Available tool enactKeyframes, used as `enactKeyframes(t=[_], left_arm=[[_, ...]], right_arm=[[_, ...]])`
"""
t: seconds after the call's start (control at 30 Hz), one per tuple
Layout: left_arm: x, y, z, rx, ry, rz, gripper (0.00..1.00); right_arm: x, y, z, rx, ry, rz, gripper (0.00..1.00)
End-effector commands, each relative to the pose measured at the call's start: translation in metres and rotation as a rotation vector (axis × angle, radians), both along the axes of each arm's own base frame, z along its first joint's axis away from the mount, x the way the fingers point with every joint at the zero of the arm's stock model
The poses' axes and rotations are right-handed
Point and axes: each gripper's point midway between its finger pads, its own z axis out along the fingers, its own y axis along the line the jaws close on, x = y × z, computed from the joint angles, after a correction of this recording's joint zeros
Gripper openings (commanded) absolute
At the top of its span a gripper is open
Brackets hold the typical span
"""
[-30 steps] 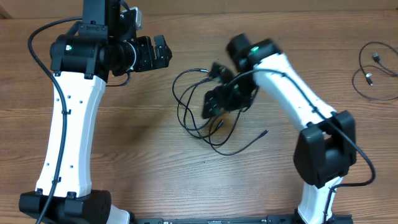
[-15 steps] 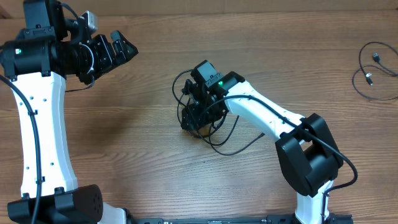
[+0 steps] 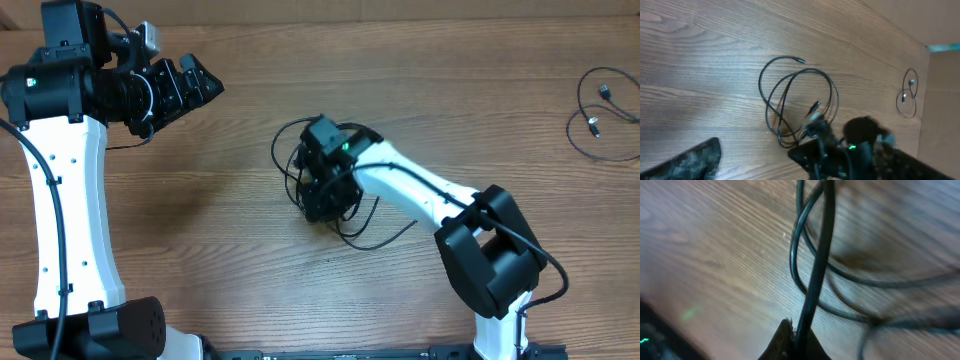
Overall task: Untangle cables
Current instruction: 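Grasp a cable with the right gripper and drag it to the upper right, then grasp the last black cable with the left gripper and lift it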
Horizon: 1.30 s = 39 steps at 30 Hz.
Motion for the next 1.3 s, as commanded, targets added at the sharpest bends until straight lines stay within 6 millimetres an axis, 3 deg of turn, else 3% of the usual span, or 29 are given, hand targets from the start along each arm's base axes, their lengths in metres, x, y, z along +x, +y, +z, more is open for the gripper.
enactKeyframes(t=[0.0, 0.17, 0.27, 0.33, 0.47, 0.6, 0.73, 0.87, 1.13, 1.2, 1.27], left_arm=[[0.000, -0.009, 0.006, 0.005, -0.031, -0.052, 1.00], [-0.002, -0.021, 0.005, 0.037, -0.051, -0.117, 1.00], [-0.002, -0.023, 0.003, 0.059, -0.048, -0.120, 1.00], [-0.002, -0.024, 0.002, 0.065, -0.047, -0.121, 1.00], [-0.002, -0.026, 0.002, 0.065, -0.047, -0.128, 1.00], [-0.003, -0.030, 0.002, 0.068, -0.046, -0.137, 1.00], [-0.004, -0.036, 0.001, 0.068, -0.046, -0.154, 1.00], [-0.005, -0.053, -0.004, 0.074, -0.049, -0.213, 0.99], [-0.004, -0.108, -0.055, 0.131, -0.024, -0.505, 0.96], [0.006, -0.136, -0.090, 0.149, -0.008, -0.628, 0.96], [0.012, -0.150, -0.111, 0.155, 0.004, -0.678, 0.93]], right_arm=[[0.050, 0.005, 0.091, 0.114, -0.158, -0.077, 0.04], [0.079, -0.013, 0.223, 0.236, -0.298, -0.209, 0.03], [0.086, -0.028, 0.298, 0.332, -0.420, -0.274, 0.04], [0.089, -0.040, 0.334, 0.388, -0.486, -0.321, 0.04], [0.092, -0.083, 0.430, 0.552, -0.708, -0.445, 0.04], [0.092, -0.134, 0.492, 0.657, -0.882, -0.574, 0.03], [0.085, -0.178, 0.531, 0.721, -1.006, -0.654, 0.04], [0.073, -0.197, 0.551, 0.777, -1.046, -0.652, 0.04], [0.068, -0.203, 0.535, 0.744, -0.982, -0.672, 0.04], [0.066, -0.202, 0.530, 0.735, -0.962, -0.668, 0.04], [0.066, -0.202, 0.526, 0.722, -0.953, -0.665, 0.04]])
